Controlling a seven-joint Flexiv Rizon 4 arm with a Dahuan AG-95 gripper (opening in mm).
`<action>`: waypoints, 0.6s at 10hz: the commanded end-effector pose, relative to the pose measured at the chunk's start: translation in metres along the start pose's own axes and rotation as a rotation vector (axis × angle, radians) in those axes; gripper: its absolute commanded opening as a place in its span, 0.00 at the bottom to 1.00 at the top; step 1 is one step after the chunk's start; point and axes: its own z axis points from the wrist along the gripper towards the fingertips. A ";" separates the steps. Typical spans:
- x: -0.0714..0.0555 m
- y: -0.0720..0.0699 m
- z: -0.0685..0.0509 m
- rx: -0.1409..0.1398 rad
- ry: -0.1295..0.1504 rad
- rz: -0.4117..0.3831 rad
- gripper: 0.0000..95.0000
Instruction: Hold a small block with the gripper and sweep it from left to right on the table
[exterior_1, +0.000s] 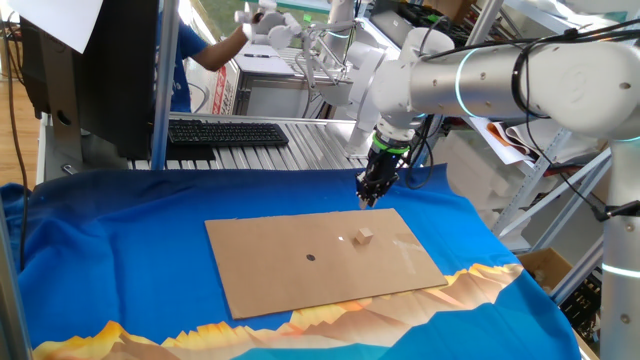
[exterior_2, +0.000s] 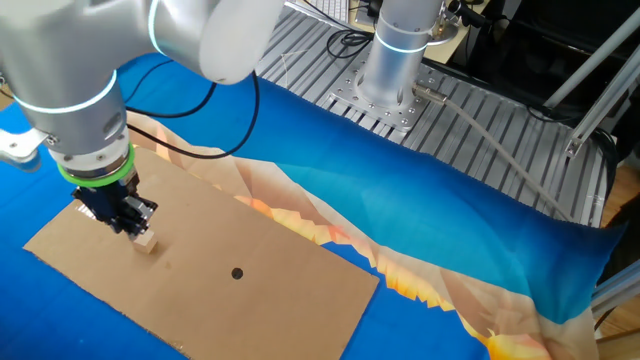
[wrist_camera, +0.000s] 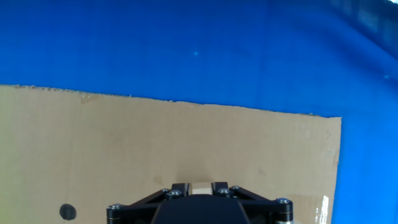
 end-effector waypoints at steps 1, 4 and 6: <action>0.000 0.000 0.000 -0.005 -0.009 -0.014 0.20; 0.000 0.000 0.000 -0.010 -0.011 -0.018 0.20; 0.000 0.000 0.000 -0.007 -0.008 -0.009 0.20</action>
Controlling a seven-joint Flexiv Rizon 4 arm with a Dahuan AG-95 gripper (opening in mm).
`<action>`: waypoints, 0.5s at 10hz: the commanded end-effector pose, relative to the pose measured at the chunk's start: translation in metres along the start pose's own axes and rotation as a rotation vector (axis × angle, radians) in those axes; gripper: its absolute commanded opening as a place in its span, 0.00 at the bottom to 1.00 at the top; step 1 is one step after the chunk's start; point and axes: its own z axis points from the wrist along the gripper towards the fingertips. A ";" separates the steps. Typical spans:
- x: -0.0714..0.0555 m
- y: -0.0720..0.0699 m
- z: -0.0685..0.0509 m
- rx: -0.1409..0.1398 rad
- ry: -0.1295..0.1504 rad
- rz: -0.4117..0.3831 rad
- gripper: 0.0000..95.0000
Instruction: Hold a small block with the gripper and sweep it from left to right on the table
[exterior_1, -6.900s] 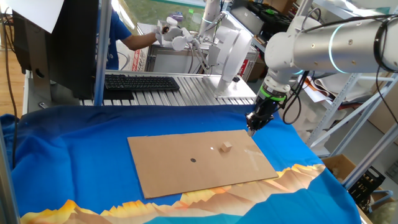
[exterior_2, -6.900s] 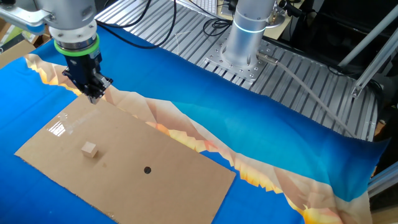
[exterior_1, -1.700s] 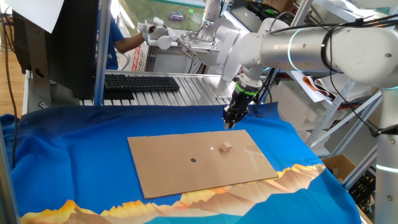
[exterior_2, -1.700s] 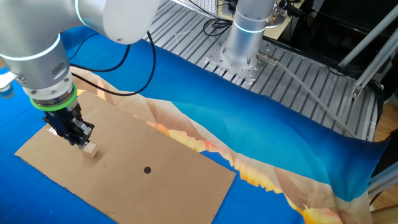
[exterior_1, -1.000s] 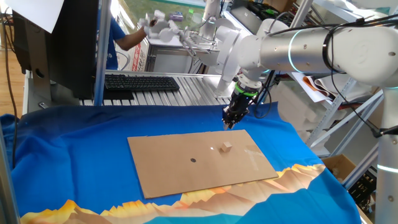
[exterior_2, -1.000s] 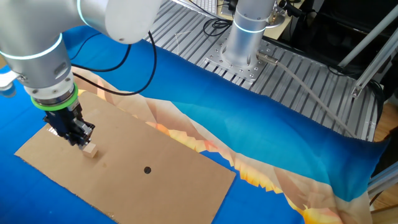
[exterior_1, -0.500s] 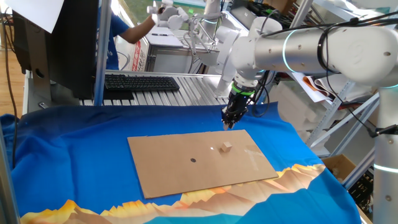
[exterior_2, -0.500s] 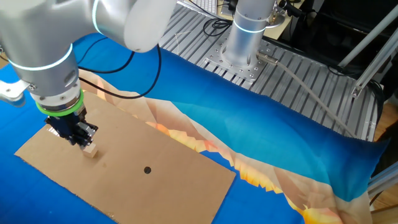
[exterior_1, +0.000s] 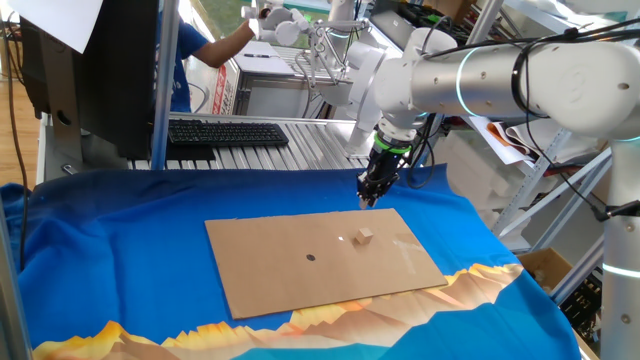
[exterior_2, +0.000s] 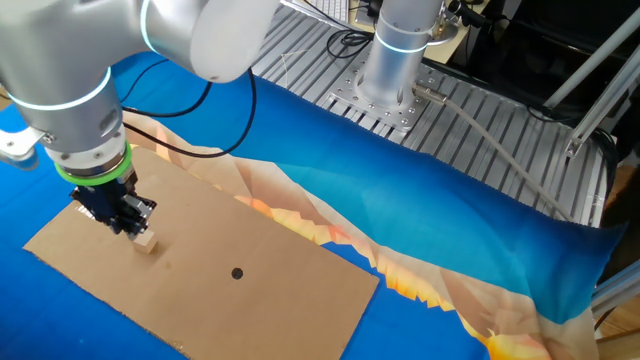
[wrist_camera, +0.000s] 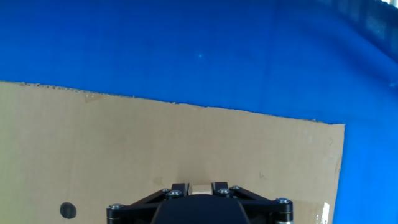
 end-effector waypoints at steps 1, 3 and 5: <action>-0.001 0.000 0.000 0.006 0.007 0.007 0.20; -0.001 0.000 0.000 0.007 0.004 0.016 0.20; -0.003 0.000 0.002 0.009 -0.001 0.009 0.20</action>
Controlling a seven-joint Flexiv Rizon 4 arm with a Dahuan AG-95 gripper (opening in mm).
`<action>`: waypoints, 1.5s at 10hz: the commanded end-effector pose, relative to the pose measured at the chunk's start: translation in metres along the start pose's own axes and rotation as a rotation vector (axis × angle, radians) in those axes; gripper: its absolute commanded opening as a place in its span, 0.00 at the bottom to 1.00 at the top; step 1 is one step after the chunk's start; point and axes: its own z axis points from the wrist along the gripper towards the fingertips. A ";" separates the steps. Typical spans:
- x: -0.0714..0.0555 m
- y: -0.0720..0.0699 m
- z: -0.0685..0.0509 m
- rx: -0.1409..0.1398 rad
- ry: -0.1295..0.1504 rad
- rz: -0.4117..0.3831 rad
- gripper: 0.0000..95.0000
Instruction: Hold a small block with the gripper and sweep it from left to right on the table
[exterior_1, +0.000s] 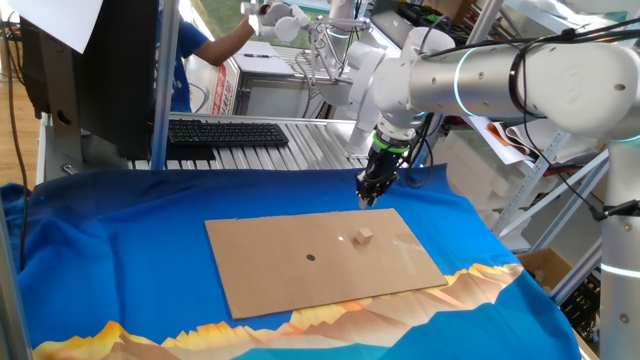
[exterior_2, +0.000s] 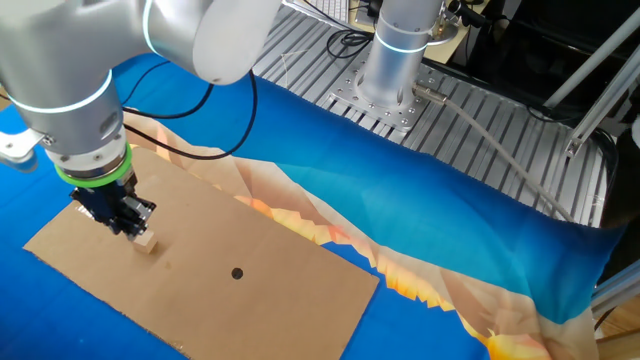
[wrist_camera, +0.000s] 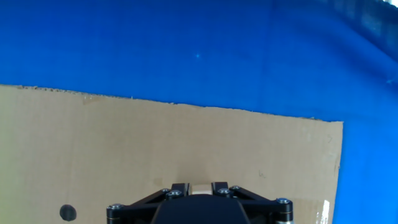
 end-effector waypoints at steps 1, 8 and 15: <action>-0.001 0.001 0.002 0.002 -0.006 -0.005 0.20; 0.008 0.010 0.021 0.012 -0.034 -0.053 0.20; 0.012 -0.003 0.036 0.021 -0.059 -0.061 0.40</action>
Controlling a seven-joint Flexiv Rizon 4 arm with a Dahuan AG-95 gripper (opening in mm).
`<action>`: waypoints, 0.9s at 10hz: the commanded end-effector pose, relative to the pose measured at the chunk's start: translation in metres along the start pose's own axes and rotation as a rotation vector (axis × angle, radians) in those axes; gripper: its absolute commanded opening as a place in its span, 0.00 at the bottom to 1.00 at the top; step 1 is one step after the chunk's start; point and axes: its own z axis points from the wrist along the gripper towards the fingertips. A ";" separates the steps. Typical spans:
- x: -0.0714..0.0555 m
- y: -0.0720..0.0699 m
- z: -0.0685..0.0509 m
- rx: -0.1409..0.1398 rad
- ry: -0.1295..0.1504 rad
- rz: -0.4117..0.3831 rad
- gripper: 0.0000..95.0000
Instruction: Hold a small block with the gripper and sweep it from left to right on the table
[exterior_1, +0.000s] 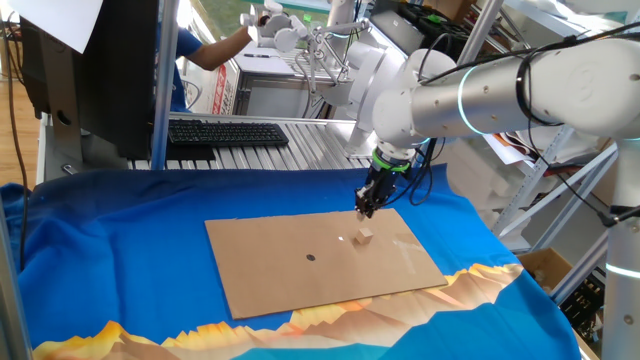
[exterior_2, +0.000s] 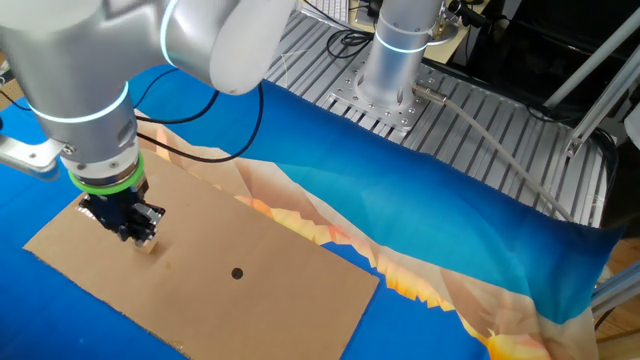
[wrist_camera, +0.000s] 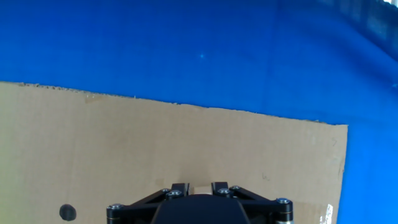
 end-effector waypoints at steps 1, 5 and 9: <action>0.004 -0.002 0.003 -0.001 -0.005 0.005 0.60; 0.007 0.001 0.006 -0.009 -0.002 0.017 0.60; 0.011 0.006 0.010 -0.014 0.000 0.029 0.60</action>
